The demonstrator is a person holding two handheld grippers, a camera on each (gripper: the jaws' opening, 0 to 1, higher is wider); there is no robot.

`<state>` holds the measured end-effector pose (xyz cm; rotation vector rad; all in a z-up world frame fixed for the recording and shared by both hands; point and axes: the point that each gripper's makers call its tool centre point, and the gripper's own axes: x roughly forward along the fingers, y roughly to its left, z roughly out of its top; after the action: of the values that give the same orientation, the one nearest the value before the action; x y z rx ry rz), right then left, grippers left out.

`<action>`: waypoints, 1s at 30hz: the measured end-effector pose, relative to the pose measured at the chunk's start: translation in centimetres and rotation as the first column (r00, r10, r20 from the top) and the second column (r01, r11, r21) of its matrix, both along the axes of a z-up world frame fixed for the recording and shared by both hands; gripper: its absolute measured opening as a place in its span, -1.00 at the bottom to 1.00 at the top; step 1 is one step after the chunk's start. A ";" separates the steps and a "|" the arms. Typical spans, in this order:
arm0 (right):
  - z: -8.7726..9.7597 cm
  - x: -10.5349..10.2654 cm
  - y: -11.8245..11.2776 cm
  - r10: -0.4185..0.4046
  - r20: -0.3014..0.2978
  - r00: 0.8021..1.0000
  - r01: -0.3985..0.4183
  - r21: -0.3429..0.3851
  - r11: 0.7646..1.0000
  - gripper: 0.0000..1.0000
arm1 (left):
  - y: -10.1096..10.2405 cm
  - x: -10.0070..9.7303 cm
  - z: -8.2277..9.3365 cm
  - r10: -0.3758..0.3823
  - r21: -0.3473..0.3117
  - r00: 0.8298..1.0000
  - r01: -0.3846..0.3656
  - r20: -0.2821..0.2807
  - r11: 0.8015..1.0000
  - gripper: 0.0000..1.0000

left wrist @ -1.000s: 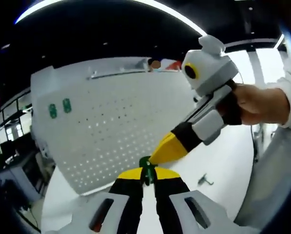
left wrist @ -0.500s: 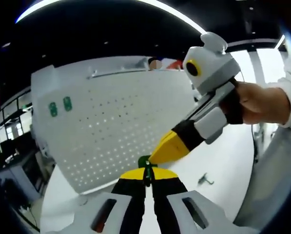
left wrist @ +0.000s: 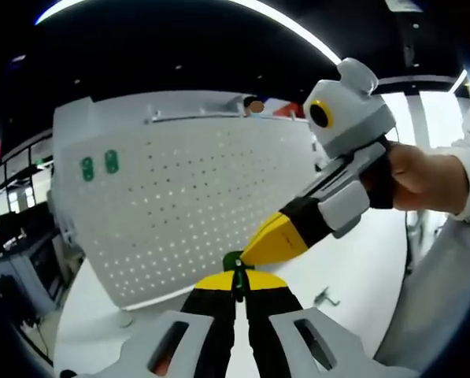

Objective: Insert the hook assembly into the mounting plate slot until the hook locks in place.

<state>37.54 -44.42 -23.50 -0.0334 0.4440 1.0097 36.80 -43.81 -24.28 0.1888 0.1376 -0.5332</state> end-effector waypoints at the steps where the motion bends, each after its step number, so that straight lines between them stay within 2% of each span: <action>1: 0.0 -0.1 0.0 0.001 0.005 1.000 -0.001 -0.001 1.000 -1.00 | 0.0 0.0 0.0 0.001 -0.003 1.000 -0.001 -0.001 1.000 -0.94; 11: 0.8 -0.4 -0.1 0.022 0.054 0.998 -0.021 -0.021 1.000 -1.00 | -0.2 -0.3 0.7 0.022 -0.023 1.000 -0.023 -0.010 0.999 -0.94; 25: 2.0 -1.0 -1.0 0.068 0.096 0.993 -0.067 -0.010 0.998 -1.00 | -1.1 -0.8 2.0 0.052 -0.033 0.998 -0.052 -0.027 0.998 -0.94; 30: 2.5 -1.0 -1.4 0.078 0.108 0.991 -0.079 0.005 0.997 -0.91 | -1.0 -0.8 2.2 0.074 -0.032 0.997 -0.075 -0.034 0.997 -0.94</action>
<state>36.54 -45.81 -20.97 -0.0973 0.3410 1.0814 35.97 -44.78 -22.04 0.1426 0.1667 -0.4641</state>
